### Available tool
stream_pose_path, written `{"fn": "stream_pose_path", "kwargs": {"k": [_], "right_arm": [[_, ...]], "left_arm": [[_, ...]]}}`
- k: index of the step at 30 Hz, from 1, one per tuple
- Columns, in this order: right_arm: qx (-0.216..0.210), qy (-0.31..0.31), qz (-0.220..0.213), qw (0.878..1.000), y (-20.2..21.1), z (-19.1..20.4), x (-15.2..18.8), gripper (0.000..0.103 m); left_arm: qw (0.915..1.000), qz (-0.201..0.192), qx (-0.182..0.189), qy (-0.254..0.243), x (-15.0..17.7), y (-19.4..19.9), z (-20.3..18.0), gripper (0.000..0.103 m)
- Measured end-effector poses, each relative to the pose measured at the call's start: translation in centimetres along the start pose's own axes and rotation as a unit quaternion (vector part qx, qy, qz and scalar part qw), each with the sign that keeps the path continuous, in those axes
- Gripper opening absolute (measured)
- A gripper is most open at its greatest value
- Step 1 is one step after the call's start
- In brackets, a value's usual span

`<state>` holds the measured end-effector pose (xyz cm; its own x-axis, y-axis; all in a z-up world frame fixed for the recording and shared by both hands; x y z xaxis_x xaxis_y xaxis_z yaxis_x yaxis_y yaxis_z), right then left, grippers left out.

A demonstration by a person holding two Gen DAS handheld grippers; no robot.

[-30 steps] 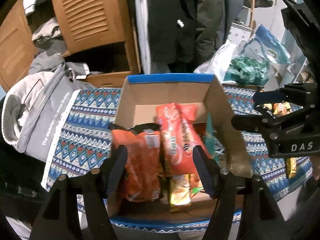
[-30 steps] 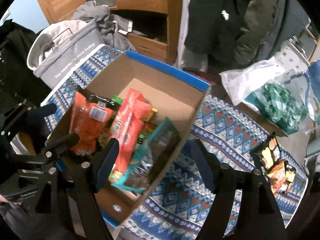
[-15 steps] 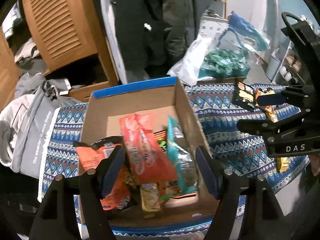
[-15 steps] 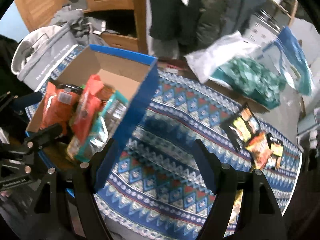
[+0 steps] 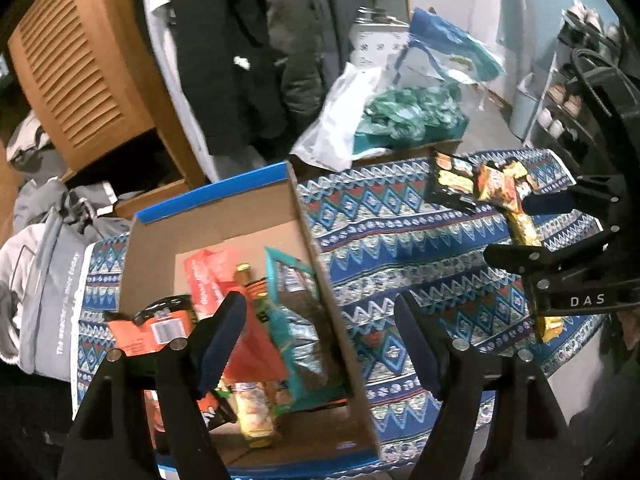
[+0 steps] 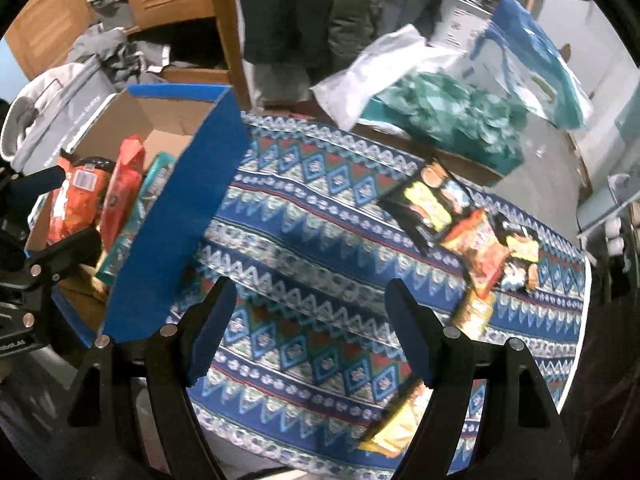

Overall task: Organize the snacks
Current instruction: 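Move both tools back to the table toward the gold stick bag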

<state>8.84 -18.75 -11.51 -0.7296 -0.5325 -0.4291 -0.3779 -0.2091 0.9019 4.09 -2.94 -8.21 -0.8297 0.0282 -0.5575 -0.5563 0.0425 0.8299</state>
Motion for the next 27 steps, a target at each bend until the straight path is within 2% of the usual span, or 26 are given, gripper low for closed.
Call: {"fn": "stream_pose_path", "kwargs": {"k": [5, 16, 21, 27], "right_arm": [[0.004, -0.013, 0.001, 1.0, 0.0, -1.6, 1.9, 0.08], [0.023, -0.066, 0.034, 0.997, -2.2, -6.3, 6.1, 0.08], [0.039, -0.108, 0.063, 0.991, -4.6, -9.0, 7.7, 0.08], [0.029, -0.168, 0.081, 0.982, -6.8, -11.8, 9.6, 0.08]], "left_arm": [[0.9998, 0.01, 0.01, -0.017, 0.2, -0.6, -1.9, 0.078], [0.9982, 0.039, 0.017, -0.044, 1.0, -3.0, -6.0, 0.081], [0.9968, 0.057, 0.023, -0.051, 1.1, -4.8, -7.6, 0.081], [0.9952, 0.079, 0.026, -0.051, 1.6, -7.0, -8.7, 0.081]]}}
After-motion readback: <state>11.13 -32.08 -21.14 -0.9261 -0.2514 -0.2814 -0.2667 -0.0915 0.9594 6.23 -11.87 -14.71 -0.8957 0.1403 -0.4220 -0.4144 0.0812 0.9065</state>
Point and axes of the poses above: each gripper's, at about its wrist camera, not at the fingertips, and y roughly against the way its jaws point, z to its left, x to its underside, the point moved 1 cm from there along -y, roughly the way its jaws point, and after that the axes turned 12 degrees about y, right-handed, at the moved point
